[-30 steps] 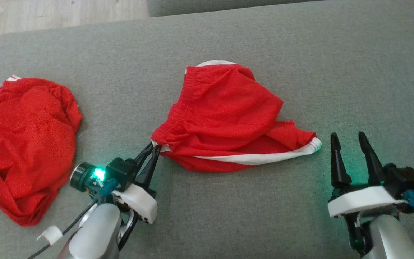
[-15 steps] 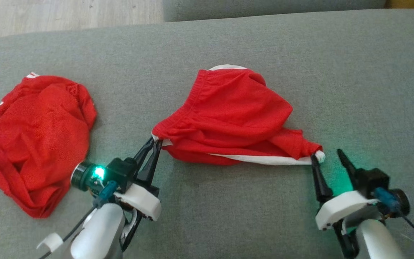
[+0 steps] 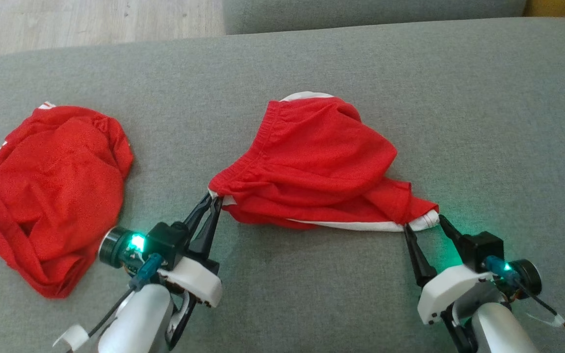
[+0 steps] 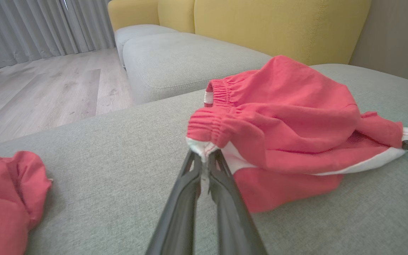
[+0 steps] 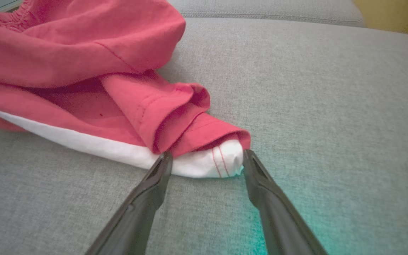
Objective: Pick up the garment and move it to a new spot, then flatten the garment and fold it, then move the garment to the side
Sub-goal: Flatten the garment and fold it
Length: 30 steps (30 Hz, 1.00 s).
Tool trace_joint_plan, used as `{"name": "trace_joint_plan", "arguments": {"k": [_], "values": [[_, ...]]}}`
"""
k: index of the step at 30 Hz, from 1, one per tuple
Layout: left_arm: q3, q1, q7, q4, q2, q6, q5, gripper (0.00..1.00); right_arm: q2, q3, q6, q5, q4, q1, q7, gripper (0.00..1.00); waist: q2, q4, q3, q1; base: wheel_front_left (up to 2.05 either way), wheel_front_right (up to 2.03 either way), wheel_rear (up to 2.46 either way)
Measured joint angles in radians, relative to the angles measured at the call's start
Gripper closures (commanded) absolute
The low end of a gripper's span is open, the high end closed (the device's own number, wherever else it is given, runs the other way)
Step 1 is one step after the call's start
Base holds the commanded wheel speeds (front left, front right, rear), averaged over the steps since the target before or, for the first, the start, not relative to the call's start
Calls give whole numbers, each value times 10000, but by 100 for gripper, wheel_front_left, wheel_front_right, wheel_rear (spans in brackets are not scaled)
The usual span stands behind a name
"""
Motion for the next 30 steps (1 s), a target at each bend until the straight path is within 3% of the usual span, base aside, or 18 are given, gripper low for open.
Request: {"name": "trace_joint_plan", "arguments": {"k": [29,30], "values": [[-209,-2,163,-104,128,130,-261,100,-15,-255,0,-347,15,-28,493,0,0,-19,59,0,0,0,0],[-219,-2,163,-104,134,130,-261,100,-15,-251,0,-349,17,-34,493,4,0,-19,54,0,0,0,0]]}}
